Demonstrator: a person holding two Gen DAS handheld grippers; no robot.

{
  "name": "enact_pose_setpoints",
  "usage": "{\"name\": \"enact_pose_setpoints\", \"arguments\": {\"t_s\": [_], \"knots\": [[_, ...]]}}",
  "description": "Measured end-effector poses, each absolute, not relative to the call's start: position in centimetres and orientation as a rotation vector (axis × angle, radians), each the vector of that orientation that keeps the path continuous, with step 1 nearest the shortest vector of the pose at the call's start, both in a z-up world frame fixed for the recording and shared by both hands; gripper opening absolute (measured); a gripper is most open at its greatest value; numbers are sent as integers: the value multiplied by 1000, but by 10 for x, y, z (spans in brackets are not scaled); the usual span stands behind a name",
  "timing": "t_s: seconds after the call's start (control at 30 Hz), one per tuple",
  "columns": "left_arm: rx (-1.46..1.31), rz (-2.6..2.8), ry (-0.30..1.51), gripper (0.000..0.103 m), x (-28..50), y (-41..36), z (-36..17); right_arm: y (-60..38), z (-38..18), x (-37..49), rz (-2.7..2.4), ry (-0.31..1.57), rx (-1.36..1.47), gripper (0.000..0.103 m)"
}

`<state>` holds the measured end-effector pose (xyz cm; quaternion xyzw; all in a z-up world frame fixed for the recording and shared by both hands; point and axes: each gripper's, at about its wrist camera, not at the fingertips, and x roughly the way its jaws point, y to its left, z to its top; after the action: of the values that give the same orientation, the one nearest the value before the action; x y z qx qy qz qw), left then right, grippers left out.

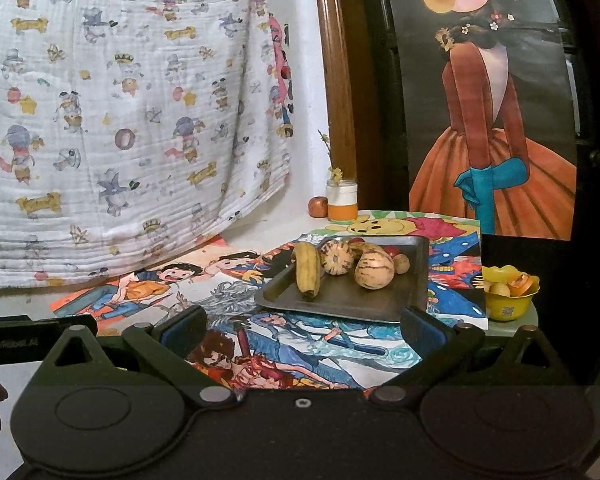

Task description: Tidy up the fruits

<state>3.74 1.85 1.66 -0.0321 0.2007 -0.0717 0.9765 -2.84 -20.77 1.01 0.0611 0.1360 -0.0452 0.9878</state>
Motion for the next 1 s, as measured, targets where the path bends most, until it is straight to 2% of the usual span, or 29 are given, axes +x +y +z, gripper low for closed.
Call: {"name": "enact_pose_setpoints", "arguments": {"t_s": [1.0], "knots": [[-65,-140,394,103,34,18,17,-209,11,-30,-83,267,122,103]]}}
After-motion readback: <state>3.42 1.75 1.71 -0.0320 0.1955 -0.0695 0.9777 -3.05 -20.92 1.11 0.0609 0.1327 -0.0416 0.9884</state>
